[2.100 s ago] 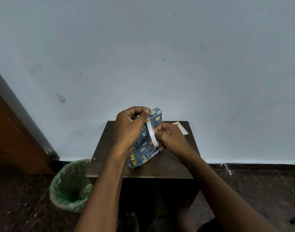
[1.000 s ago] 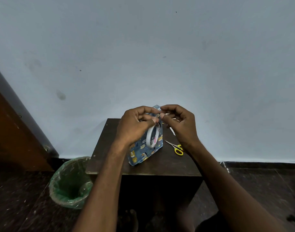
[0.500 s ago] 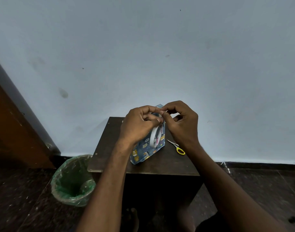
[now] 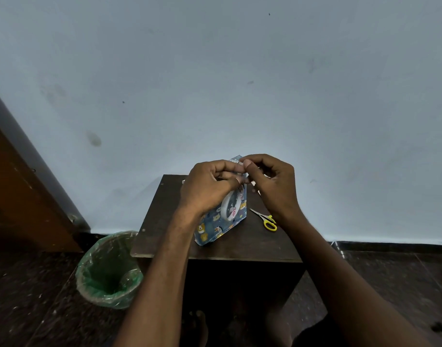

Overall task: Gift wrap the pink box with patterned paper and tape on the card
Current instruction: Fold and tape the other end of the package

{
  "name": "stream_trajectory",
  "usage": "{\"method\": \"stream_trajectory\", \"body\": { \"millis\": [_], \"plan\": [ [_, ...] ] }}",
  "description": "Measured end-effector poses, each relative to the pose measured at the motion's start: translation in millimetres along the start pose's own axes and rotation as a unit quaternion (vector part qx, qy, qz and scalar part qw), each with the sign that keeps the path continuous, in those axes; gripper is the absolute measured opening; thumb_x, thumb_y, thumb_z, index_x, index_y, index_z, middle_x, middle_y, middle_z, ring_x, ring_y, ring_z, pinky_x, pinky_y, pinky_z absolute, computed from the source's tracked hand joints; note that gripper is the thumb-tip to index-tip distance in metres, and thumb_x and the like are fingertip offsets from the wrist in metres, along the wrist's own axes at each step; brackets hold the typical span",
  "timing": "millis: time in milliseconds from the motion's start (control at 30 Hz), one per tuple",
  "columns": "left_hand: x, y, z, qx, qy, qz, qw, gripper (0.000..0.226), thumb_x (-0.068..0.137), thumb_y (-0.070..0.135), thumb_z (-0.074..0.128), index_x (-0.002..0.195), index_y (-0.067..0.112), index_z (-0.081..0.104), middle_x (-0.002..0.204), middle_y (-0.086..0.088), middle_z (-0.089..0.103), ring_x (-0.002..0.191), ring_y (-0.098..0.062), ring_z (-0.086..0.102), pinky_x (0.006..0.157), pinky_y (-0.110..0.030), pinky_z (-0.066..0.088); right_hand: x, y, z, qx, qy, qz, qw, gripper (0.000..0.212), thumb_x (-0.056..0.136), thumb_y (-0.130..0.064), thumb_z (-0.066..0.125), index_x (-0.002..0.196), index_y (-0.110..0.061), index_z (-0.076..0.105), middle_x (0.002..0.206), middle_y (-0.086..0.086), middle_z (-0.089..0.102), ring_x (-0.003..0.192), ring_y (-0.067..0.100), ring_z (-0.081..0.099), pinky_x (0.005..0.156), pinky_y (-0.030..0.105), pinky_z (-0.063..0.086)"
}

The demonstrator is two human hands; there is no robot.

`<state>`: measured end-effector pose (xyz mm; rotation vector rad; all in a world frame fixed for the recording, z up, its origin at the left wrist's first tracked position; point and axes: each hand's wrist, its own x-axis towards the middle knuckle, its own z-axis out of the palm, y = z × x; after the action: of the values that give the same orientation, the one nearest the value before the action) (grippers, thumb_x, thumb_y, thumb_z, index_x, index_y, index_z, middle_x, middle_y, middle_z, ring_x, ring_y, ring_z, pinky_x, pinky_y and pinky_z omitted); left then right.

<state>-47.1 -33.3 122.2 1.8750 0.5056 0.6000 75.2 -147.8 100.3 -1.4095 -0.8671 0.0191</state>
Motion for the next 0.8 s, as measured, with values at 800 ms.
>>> {"method": "stream_trajectory", "body": {
  "millis": [800],
  "plan": [
    [-1.9, 1.5, -7.3, 0.025, -0.002, 0.011, 1.000, 0.039, 0.101, -0.003, 0.058, 0.114, 0.027, 0.079, 0.099, 0.010, 0.083, 0.099, -0.020, 0.077, 0.075, -0.030, 0.058, -19.3, 88.4, -36.3, -0.593, -0.202, 0.194, 0.755, 0.029, 0.083, -0.027, 0.076, 0.109, -0.019, 0.067, 0.113, 0.006, 0.069, 0.100, 0.027, 0.068, 0.074, 0.031, 0.048]
  ]
}}
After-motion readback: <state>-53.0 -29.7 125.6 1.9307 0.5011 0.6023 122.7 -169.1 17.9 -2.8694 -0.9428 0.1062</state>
